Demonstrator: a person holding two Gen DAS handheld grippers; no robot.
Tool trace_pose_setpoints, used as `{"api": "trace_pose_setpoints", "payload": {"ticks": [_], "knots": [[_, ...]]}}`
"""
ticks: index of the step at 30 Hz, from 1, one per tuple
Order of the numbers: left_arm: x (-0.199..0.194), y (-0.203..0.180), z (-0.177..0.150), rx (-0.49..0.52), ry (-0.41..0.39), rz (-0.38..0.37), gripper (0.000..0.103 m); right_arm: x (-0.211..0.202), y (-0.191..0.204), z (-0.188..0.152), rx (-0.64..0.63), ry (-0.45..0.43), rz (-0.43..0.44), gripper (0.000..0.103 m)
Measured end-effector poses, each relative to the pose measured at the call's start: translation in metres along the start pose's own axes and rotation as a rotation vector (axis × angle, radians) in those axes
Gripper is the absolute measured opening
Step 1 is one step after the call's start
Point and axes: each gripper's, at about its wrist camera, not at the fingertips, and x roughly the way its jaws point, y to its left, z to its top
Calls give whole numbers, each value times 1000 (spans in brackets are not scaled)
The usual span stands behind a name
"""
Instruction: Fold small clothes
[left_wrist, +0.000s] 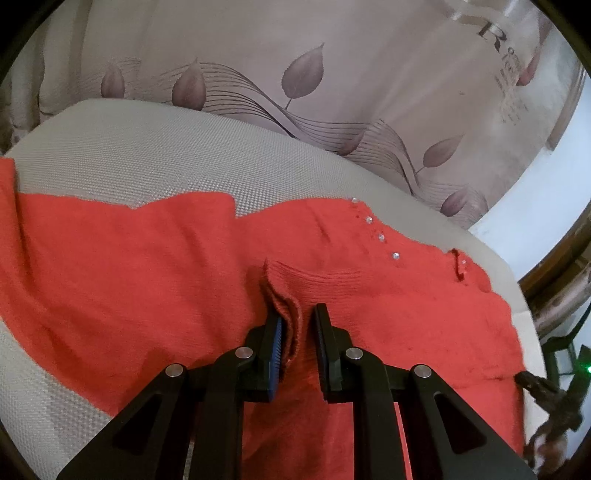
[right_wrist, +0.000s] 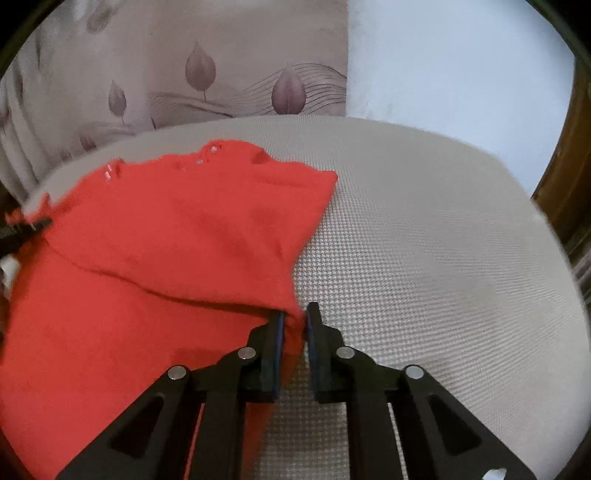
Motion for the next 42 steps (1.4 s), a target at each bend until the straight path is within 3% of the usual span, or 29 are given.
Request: {"api": "trace_pose_setpoints", "payload": {"ticks": [1,3,7,9,12,14,15,16,17,18,19,21,23,25,28,36,41,42], "knots": [[-2,-2,0,16,6,16,18,-4,-3,-3,19,2,44,38],[-7,-5,0,40,6,43,18,-18,-3,-9,26,-29,68,44],[-26,3,2,53,-56,74,18,-50,-4,-10,47,-138,132,44],[-35,11,3,25,-61,77,18,-52,2,-3,33,-165,122,44],[-56,27,3,-23,-104,52,18,-38,14,13,6,-159,138,44],[-78,48,6,-66,-132,44,18,-11,29,19,-48,-63,141,44],[-88,59,8,-91,-141,37,23,0,34,21,-71,-15,136,44],[-102,78,10,-136,-156,26,38,11,43,20,-96,22,125,44],[-110,91,11,-164,-164,24,49,12,47,19,-106,20,117,44],[-119,106,13,-195,-172,35,69,8,52,19,-110,2,115,44],[-129,124,14,-230,-182,63,72,-1,57,19,-106,-34,133,44],[-146,161,18,-306,-209,114,72,-18,66,19,-103,-112,184,44],[-163,202,24,-383,-233,102,72,-24,81,15,-122,-149,218,48],[-166,235,33,-416,-198,100,72,-20,95,9,-143,-148,234,63],[-155,267,43,-419,-98,70,72,-3,113,1,-156,-103,251,63],[-107,311,67,-505,-55,5,72,15,122,-6,-170,-49,208,64],[-88,318,87,-478,-108,2,71,18,116,-5,-135,-37,217,65],[-87,317,88,-467,-116,14,64,18,117,-5,-137,-37,213,65]]}}
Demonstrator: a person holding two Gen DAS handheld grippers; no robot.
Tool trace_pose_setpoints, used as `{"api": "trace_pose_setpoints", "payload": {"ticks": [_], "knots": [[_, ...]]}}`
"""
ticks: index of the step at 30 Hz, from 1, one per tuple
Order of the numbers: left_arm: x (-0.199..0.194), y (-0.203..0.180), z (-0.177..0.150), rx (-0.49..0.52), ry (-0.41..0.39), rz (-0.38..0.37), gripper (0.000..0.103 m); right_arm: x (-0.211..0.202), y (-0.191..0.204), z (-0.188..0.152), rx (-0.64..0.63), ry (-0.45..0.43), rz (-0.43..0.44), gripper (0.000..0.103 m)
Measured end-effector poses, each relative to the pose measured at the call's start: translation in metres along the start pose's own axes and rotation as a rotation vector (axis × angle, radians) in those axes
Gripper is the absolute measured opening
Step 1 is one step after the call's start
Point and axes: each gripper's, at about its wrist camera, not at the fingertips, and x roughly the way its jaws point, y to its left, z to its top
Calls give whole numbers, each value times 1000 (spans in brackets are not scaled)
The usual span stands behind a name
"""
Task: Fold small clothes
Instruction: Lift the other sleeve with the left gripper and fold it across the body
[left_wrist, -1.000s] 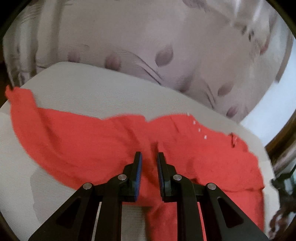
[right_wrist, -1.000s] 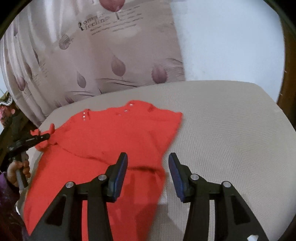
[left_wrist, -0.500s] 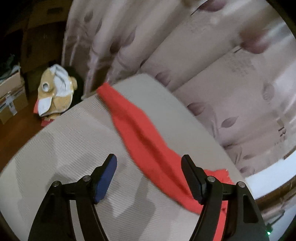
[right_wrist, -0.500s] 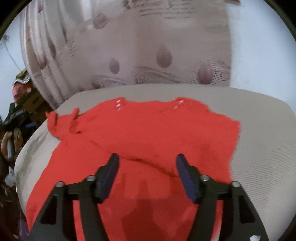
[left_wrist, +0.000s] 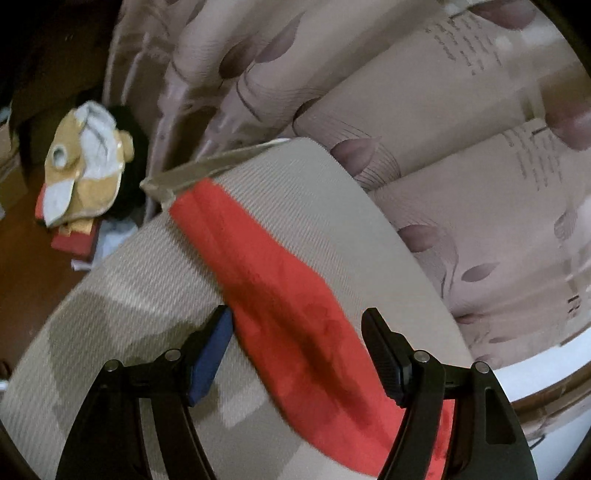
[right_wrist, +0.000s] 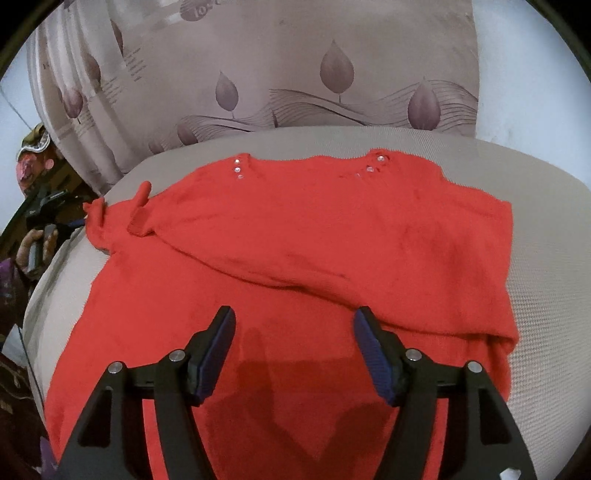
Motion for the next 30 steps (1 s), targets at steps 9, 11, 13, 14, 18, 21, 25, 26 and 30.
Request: {"api": "trace_pose_setpoints", "payload": {"ticks": [9,11,13,14,18,21,25,26,30], "knots": [[-37,-42,-15,54,-109,-93,5,-1,-5,0,27,-10,26,66],[-60,-90,-24,150,-123,-149,5,-4,-11,1,60,-25,48,66],[-79,-145,-39,260,-126,-193,5,-8,-18,1,97,-46,70,66],[-85,-169,-48,302,-122,-221,5,-10,-20,1,111,-56,79,66],[-96,-267,-94,451,-99,-328,5,-21,-31,0,165,-107,122,66],[-81,-333,-140,525,-28,-411,5,-32,-45,-1,244,-154,176,66],[-36,-389,-205,587,94,-469,5,-45,-62,-4,325,-197,230,67],[-21,-400,-222,594,134,-483,5,-47,-65,-5,330,-202,235,67],[36,-426,-284,641,251,-478,8,-48,-78,-7,366,-206,274,68]]}}
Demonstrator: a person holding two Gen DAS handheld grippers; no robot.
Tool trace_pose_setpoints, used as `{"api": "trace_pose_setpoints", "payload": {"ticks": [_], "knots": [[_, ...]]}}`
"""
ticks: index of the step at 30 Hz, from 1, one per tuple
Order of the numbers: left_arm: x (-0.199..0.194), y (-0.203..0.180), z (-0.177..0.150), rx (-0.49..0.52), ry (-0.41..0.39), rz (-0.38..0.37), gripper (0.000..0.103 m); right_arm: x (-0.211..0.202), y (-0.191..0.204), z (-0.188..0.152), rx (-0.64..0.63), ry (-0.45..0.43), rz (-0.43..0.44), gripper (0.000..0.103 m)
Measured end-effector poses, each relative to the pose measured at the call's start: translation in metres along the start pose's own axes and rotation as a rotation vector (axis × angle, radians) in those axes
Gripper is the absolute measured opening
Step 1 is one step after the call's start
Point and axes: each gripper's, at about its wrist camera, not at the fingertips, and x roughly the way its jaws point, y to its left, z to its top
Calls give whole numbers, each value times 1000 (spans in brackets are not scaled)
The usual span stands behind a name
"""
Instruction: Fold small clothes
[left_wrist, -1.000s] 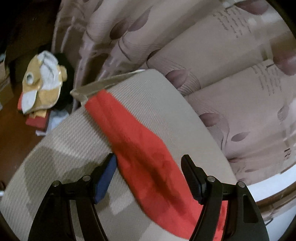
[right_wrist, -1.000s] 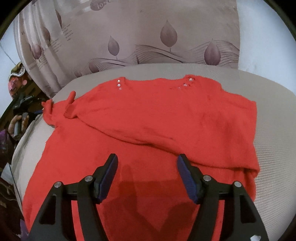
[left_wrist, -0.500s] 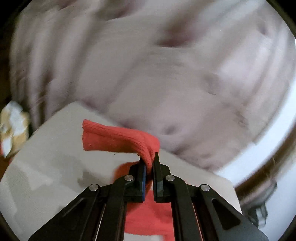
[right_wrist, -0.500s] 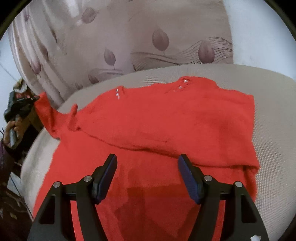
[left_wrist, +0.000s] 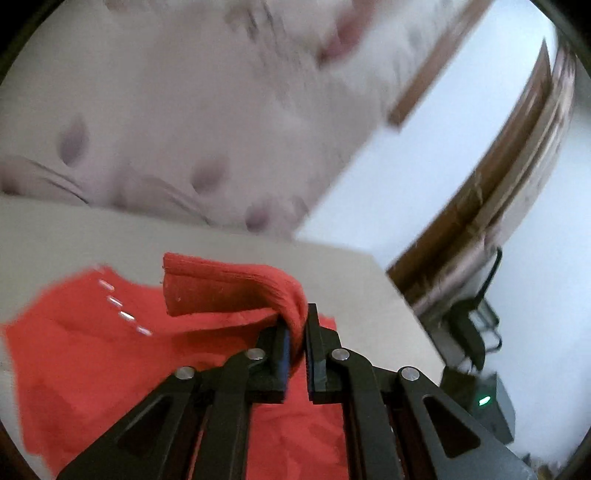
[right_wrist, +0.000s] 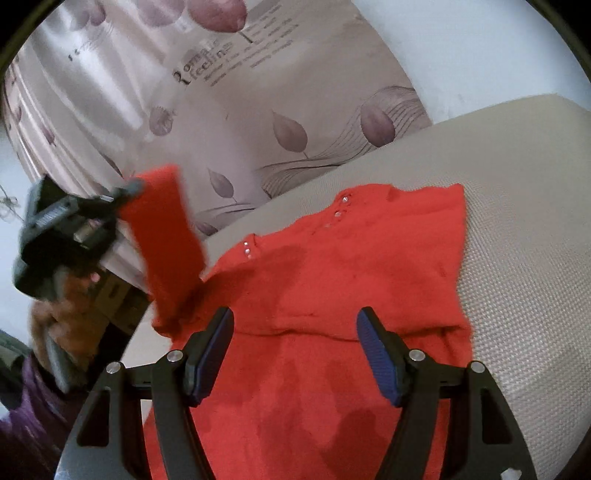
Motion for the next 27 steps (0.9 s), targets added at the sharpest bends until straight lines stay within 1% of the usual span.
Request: {"api": "trace_pose_setpoints", "payload": {"ticks": [1,2,3,5,6,7,8,9,10,12,13,14,15,16,18,19,21,23,24,25,26,27], "knots": [[19,-4,-8,8,27,2,14,-1,-3,0,6,-2,4,68],[30,-6,-13,15,41,1,18,-1,-6,0,13,-1,11,68],[39,-8,-17,24,57,3,23,-1,-7,-1,19,0,18,68],[49,-10,-25,26,94,5,44,-1,-11,-1,32,6,36,68],[48,-9,-27,7,94,-12,62,1,-13,-1,34,10,41,68],[39,-3,-29,-20,59,-33,72,2,-14,-1,34,16,46,68],[28,0,-30,-43,18,-45,77,2,-14,-2,33,18,51,68],[17,2,-30,-60,-17,-54,87,2,-14,-1,32,16,57,68],[5,7,-30,-73,-53,-56,94,1,-13,-1,31,15,63,68],[-22,18,-33,-98,-132,-18,95,1,-12,1,23,18,64,68],[-33,26,-36,-110,-156,13,95,1,-9,3,12,19,60,68],[-45,36,-42,-121,-173,70,95,1,-6,6,1,22,59,68],[-51,44,-47,-129,-182,113,95,0,-3,7,-9,27,55,68],[-60,54,-58,-140,-200,172,95,2,1,11,-24,36,40,68],[-69,69,-73,-145,-212,226,95,12,14,22,-67,65,-10,68],[-68,80,-84,-156,-193,252,95,18,19,27,-83,84,-28,68],[-68,91,-99,-190,-177,256,95,34,30,42,-107,113,-59,68],[-67,100,-115,-214,-195,261,95,53,33,59,-100,145,-100,68],[-66,104,-122,-230,-188,266,95,64,32,68,-77,163,-100,68],[-64,108,-122,-264,-173,244,95,78,30,77,-53,203,-91,68],[-66,109,-123,-264,-191,241,95,93,29,84,-42,247,-124,66],[-68,107,-123,-259,-198,245,95,105,26,88,-44,275,-183,59]]}}
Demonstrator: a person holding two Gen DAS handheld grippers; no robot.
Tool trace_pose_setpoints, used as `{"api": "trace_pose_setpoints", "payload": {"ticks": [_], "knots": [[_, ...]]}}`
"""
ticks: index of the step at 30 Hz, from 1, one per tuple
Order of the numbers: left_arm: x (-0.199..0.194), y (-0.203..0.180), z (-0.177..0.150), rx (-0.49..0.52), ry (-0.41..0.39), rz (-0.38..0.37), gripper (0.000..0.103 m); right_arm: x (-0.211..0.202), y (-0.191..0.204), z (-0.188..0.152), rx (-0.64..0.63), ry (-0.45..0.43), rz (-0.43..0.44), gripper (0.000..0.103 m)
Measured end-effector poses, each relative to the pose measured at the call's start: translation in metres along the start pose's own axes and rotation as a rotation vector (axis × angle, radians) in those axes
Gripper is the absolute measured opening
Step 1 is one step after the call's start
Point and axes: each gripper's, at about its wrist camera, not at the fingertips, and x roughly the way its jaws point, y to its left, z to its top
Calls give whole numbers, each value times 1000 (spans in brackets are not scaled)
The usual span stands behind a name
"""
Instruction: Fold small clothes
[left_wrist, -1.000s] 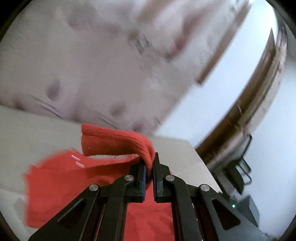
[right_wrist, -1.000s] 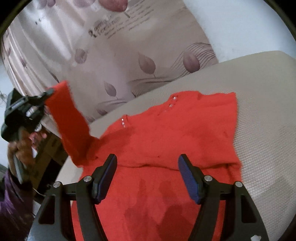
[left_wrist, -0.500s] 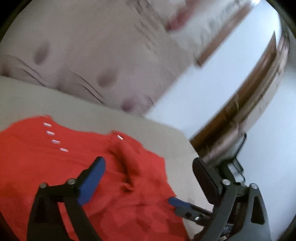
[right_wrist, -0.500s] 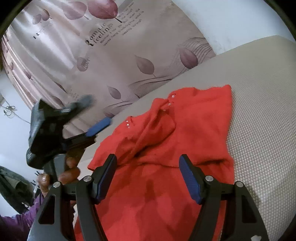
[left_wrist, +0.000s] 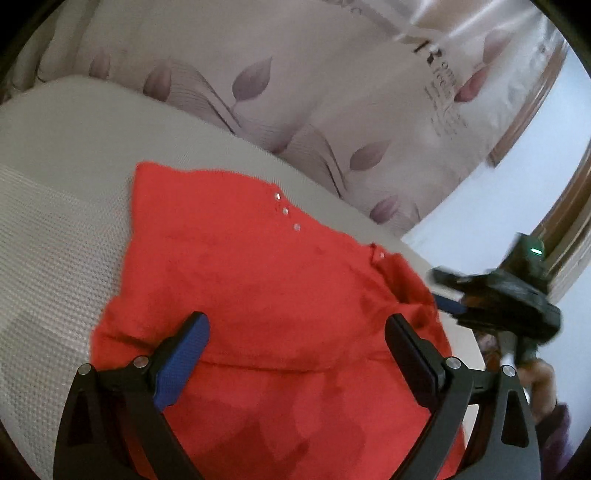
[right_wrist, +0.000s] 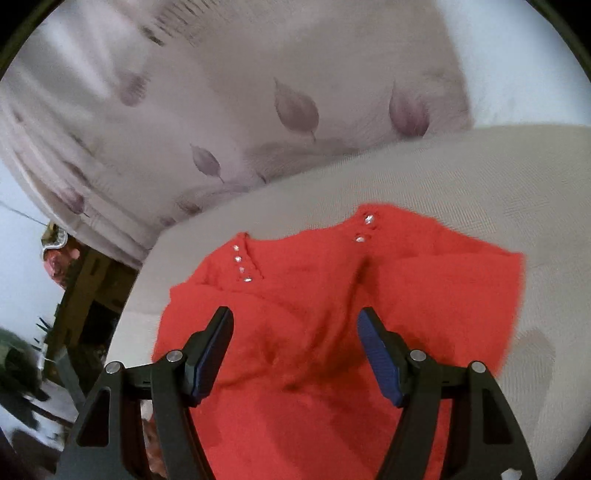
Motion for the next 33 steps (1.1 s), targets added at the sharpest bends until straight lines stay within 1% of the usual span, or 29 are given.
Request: {"api": "trace_pose_setpoints", "payload": {"ticks": [1,2,3,4,5,6,7,8,9,10,11,12,14,15,17,18,19,23,26,27,28,29,30,31,33], "knots": [[0,0,-1,4,1,-5,95,10,-1,5,-6,32,-43,23],[1,0,-2,6,5,-4,95,17,-2,7,-10,65,-60,4],[0,0,-2,5,4,-3,95,15,-6,6,5,53,-61,7],[2,2,-2,-3,1,-7,95,0,-13,4,31,-11,-28,7],[2,3,-2,-10,1,-13,95,-25,-21,-1,63,-122,42,7],[2,3,-1,-17,4,-19,95,-43,-30,-7,75,-197,89,6],[2,3,-1,-18,4,-19,95,-61,-41,-15,98,-249,75,6],[2,2,-2,-15,5,-17,95,-67,-50,-23,102,-247,74,6],[2,1,-2,-10,8,-14,95,-65,-57,-33,91,-214,97,6],[3,1,-2,-8,10,-14,95,-59,-65,-44,83,-166,95,9],[5,0,-2,-9,10,-13,95,-53,-71,-54,91,-134,79,12],[5,0,-1,-11,10,-13,95,-49,-80,-63,115,-114,81,13],[5,1,-1,-14,9,-15,95,-52,-98,-76,187,-128,155,16],[6,0,-1,-15,10,-14,95,-57,-105,-80,213,-152,196,21],[7,0,-1,-12,14,-9,95,-71,-114,-85,243,-209,234,42],[7,0,-2,-11,16,-7,95,-74,-116,-85,251,-224,243,63],[8,-1,-1,-10,16,-5,95,-78,-118,-84,257,-241,247,69],[9,-1,-1,-10,16,-5,96,-77,-121,-71,243,-239,207,69],[9,-1,0,-10,17,-5,96,-65,-122,-61,240,-200,176,68],[10,-1,0,-10,17,-5,96,-65,-124,-60,229,-200,174,59],[9,-1,0,-10,17,-5,96,-64,-119,-57,198,-198,163,36],[9,-1,0,-10,17,-6,96,-62,-118,-54,175,-185,147,25],[9,-1,0,-11,16,-6,96,-59,-113,-49,151,-167,127,10],[9,-1,0,-12,14,-6,96,-56,-107,-43,127,-149,108,10],[8,0,0,-15,11,-8,96,-55,-93,-32,91,-127,115,8]]}}
